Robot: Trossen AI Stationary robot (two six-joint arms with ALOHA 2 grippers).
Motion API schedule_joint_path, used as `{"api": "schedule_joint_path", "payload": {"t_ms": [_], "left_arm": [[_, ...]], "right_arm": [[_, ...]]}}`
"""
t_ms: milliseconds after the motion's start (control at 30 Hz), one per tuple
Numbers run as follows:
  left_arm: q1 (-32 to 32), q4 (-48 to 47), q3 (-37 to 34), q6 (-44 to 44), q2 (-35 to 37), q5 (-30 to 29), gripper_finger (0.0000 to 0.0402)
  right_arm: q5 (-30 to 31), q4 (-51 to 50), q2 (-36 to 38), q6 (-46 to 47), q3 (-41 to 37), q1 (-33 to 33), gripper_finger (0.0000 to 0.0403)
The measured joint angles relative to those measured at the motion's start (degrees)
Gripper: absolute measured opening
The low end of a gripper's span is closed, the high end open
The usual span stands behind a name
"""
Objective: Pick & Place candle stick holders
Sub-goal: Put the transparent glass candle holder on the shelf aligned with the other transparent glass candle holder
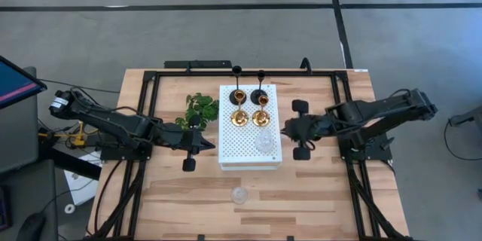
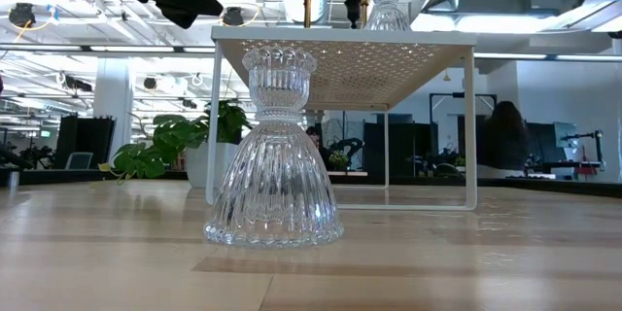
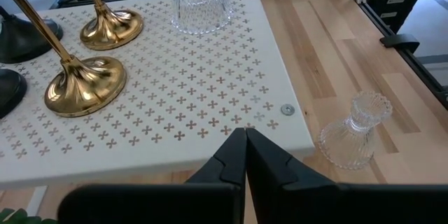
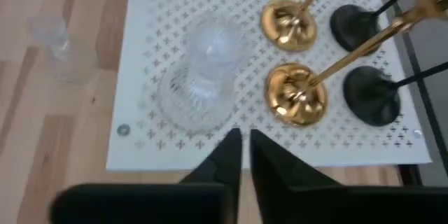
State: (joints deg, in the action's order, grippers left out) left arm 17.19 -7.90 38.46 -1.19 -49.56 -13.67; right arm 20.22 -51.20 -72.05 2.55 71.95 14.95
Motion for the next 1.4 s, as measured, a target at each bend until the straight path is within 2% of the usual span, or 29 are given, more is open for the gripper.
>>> {"api": "schedule_joint_path", "payload": {"t_ms": [33,133,300,400,533,667,733,900,1133,1233,1400], "left_arm": [[0.00,0.00,0.00,0.00,0.00,0.01,0.0008],[0.00,0.00,0.02,0.00,0.00,0.02,0.0008],[0.00,0.04,0.02,0.00,0.00,-0.01,0.0008],[0.00,0.17,0.02,0.00,0.00,-0.01,0.0008],[0.00,0.22,0.02,-0.02,0.00,0.00,0.0007],[0.00,0.58,0.02,-1.07,-0.61,0.62,0.0007],[0.34,2.18,-0.71,-4.30,-1.30,3.57,0.0006],[1.73,16.49,-6.94,-13.37,-3.35,12.54,0.0005],[2.03,29.45,-14.80,-14.91,-4.71,19.11,0.0006],[2.59,37.00,-17.15,-14.91,-6.78,21.38,0.0006],[4.91,45.41,-17.49,-14.89,-14.85,21.83,0.0006]], "right_arm": [[0.37,0.83,0.40,0.03,-1.02,0.34,0.0010],[3.88,2.45,2.76,0.48,-5.64,1.72,0.0019],[5.12,14.17,11.14,-1.62,-16.54,2.89,0.0007],[1.80,24.77,17.79,-7.28,-25.14,3.41,0.0004],[-6.90,38.95,26.81,-14.51,-36.32,2.05,0.0007],[-10.88,45.01,33.65,-13.53,-44.29,-0.49,0.0001],[-11.27,45.88,36.12,-11.46,-46.99,-1.46,0.0002],[-11.35,47.42,38.88,-8.35,-50.58,-2.52,0.0004],[-11.31,47.33,39.13,-8.04,-50.76,-2.72,0.0001],[-11.31,47.34,39.10,-8.07,-50.76,-2.70,0.0001],[-11.20,47.19,39.10,-8.49,-50.76,-2.72,0.0001]]}}
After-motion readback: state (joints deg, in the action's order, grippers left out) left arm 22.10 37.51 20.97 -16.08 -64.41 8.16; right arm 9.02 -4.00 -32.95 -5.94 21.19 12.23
